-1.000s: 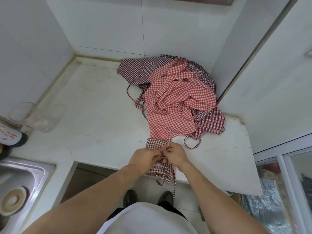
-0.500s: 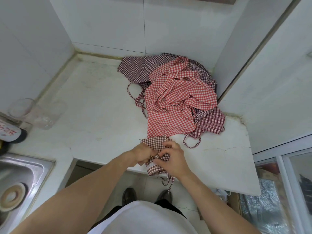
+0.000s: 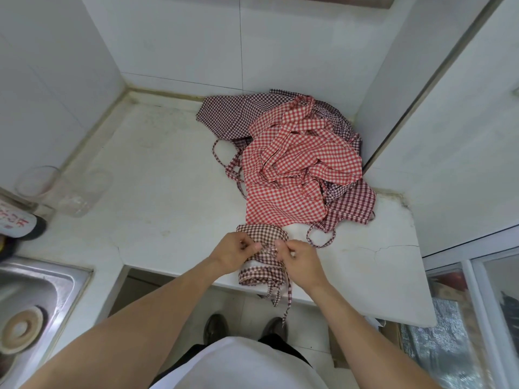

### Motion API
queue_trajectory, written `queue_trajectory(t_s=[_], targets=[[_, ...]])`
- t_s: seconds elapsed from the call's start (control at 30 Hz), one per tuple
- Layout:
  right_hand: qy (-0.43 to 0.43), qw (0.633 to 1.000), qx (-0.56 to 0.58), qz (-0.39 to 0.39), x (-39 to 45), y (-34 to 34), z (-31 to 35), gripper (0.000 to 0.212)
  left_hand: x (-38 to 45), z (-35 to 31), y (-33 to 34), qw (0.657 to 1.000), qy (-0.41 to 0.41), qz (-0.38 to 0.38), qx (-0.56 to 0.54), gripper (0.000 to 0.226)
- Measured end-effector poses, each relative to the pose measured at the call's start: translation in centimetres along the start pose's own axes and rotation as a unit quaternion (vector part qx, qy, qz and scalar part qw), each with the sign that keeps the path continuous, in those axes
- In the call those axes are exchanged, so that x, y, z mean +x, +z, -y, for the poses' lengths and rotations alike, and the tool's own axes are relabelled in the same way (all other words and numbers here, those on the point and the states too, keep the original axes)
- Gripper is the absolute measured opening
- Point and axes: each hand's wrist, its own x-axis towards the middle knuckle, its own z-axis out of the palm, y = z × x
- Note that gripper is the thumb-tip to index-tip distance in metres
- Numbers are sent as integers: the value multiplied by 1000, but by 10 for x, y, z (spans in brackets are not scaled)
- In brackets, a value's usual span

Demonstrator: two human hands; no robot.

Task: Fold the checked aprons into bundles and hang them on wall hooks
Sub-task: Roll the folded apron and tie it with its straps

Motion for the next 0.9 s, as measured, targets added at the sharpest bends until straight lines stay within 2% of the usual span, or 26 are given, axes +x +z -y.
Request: queue_trajectory(t_s=[0.1, 0.2, 0.27, 0.37, 0.47, 0.57, 0.63, 0.8, 0.9], targets=[[19, 999, -34, 8, 4, -6, -6, 44, -1, 1, -2, 998, 24, -10, -55, 14], [42, 995, -89, 28, 12, -14, -13, 45, -1, 2, -5, 996, 22, -26, -85, 19], [81, 991, -98, 50, 20, -22, -18, 47, -1, 6, -8, 995, 12, -34, -90, 19], [140, 982, -87, 91, 23, -31, -21, 41, -2, 12, -9, 997, -11, -54, -49, 8], [71, 989, -104, 71, 23, -31, -18, 39, -2, 12, -11, 998, -8, -41, 44, 22], [-29, 997, -54, 47, 23, -23, -12, 37, -4, 10, -13, 996, -25, -9, 85, 35], [-47, 996, -37, 69, 21, -12, -6, 29, -5, 6, -11, 988, -32, 0, 150, 39], [-82, 986, -97, 107, 21, 0, -6, 14, -10, -5, -4, 964, -2, 9, 267, 35], [-91, 972, -155, 153, 20, 0, -11, 6, -14, -6, -5, 938, 15, 16, 346, 50]])
